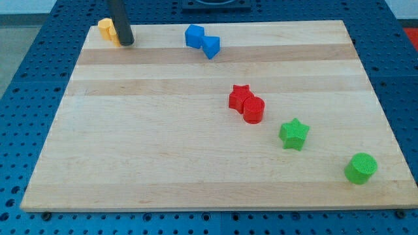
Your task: Separate the red circle from the red star
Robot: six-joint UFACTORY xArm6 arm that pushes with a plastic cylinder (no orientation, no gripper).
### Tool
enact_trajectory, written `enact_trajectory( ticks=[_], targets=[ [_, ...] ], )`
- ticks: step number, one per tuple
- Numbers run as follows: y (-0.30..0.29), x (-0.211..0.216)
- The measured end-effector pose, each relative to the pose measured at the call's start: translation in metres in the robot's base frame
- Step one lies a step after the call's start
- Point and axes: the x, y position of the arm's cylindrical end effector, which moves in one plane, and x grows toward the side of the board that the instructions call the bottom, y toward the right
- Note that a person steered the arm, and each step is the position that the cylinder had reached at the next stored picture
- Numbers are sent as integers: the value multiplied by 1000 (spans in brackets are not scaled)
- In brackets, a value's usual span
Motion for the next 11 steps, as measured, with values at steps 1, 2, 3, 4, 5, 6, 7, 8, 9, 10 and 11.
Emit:
enact_trajectory(
  ticks=[1, 2, 3, 4, 5, 6, 7, 8, 9, 10, 11],
  targets=[
    [9, 25],
    [31, 68],
    [64, 113],
    [112, 152],
    [165, 196],
    [205, 225],
    [225, 224],
    [254, 215],
    [286, 212],
    [316, 212],
    [335, 206]
  ],
)
